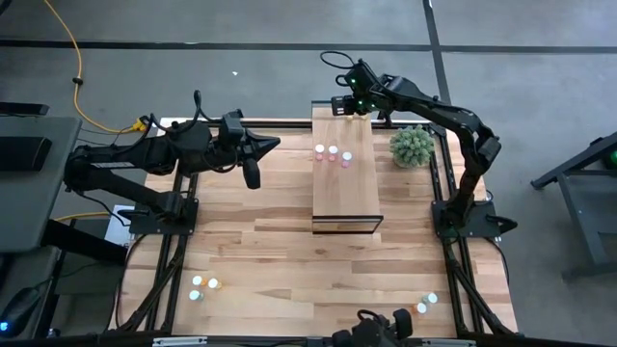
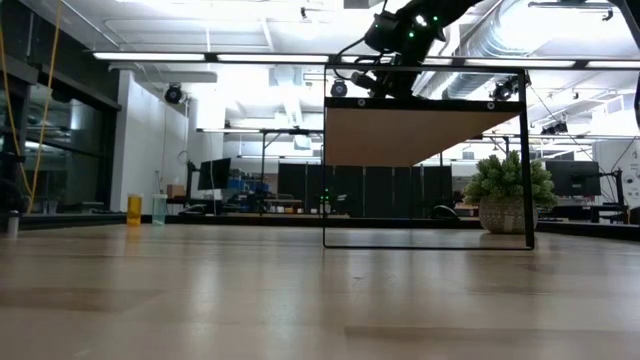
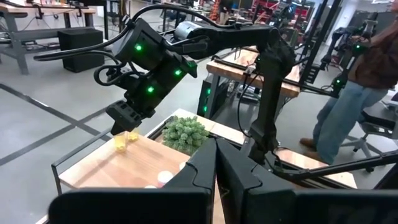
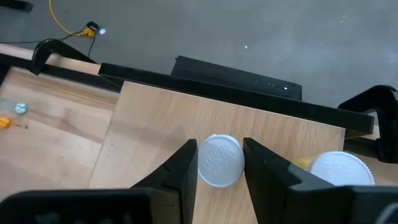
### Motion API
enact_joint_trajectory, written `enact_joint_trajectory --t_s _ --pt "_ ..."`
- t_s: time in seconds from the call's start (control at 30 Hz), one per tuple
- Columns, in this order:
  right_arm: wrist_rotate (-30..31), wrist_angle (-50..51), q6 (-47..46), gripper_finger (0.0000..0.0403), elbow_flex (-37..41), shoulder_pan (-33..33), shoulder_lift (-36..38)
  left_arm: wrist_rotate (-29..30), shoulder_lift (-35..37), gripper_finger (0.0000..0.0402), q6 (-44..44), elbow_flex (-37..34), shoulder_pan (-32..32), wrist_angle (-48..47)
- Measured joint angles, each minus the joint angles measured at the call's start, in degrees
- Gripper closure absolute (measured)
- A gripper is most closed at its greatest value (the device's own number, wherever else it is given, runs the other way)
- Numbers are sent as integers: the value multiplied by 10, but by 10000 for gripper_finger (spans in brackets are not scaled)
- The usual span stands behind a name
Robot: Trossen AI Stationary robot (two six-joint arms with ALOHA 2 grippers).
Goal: Pick and place medicine bottles onto shelf by color
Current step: Put the bottom yellow pill bottle on the shelf aligned with the other yellow pill bottle, then put the yellow pill bottle on the shelf aligned with the other yellow pill bottles
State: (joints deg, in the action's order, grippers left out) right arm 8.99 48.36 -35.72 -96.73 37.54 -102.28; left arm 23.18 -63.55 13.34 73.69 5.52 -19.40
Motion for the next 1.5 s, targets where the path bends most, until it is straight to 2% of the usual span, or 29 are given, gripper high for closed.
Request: enact_joint_trajectory --t_s 0.23,0.7,0.97,1.23,1.33,1.5 --pt "4 1 2 295 0 0 0 0 0 401 0 0 0 0" --pt "20 7 15 212 2 0 -3 0 0 401 2 0 0 0" --pt "27 -73 47 206 2 1 4 0 0 401 11 0 0 0" --pt "29 -133 121 206 1 15 59 0 0 401 15 0 0 -1" --pt "-19 -128 159 206 1 17 96 -2 0 401 15 0 0 -2" --pt "-160 -66 245 206 1 -15 170 -39 5 401 -8 0 0 -1"
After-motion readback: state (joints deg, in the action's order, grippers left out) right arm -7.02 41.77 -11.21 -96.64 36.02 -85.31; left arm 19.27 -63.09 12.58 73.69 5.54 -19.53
